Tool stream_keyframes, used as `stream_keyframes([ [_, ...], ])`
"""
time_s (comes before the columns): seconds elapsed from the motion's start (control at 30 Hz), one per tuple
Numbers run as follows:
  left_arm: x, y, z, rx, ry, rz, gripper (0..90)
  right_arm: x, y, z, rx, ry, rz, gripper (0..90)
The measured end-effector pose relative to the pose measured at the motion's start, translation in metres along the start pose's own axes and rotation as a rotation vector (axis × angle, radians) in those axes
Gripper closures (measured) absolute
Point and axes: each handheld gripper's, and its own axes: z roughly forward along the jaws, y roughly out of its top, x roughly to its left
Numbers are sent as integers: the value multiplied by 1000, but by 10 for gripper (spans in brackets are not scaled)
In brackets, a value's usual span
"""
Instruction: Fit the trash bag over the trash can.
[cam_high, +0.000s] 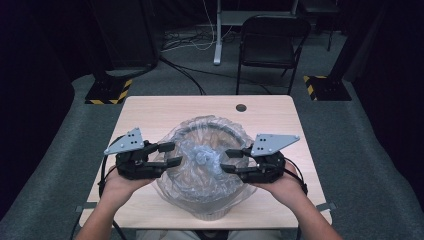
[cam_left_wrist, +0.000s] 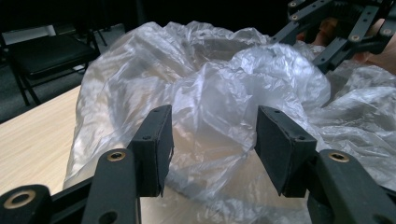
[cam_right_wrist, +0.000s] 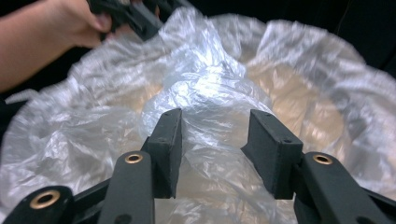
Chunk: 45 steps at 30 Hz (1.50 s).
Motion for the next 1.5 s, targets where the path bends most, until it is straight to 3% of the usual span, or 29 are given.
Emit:
stream_keyframes([
  [0.2,0,0,1,3,-11,2,468,-1,-4,9,58,10,12,535],
  [0.3,-2,0,2,17,-20,11,467,0,-4,3,21,39,25,508],
  [0.4,-2,1,4,27,-24,18,467,2,-2,-12,-54,35,32,478],
  [0.5,-3,1,5,30,-26,17,465,1,-1,-31,-132,-23,25,472],
  [0.6,-4,2,6,34,-27,19,459,-8,-5,-46,-160,-113,46,467],
  [0.7,-3,2,8,37,-27,22,465,-20,-14,-51,-167,-149,89,459],
  [0.83,-4,2,14,48,-28,34,472,-32,-28,-43,-164,-119,162,449],
  [1.13,-6,1,24,64,-37,49,464,-34,-35,-27,-151,-50,205,433],
  [1.33,-6,0,24,67,-29,64,463,-35,-40,-26,-184,-29,257,435],
  [1.5,-1,-2,16,67,-18,61,463,-31,-38,-20,-188,-29,256,434],
])
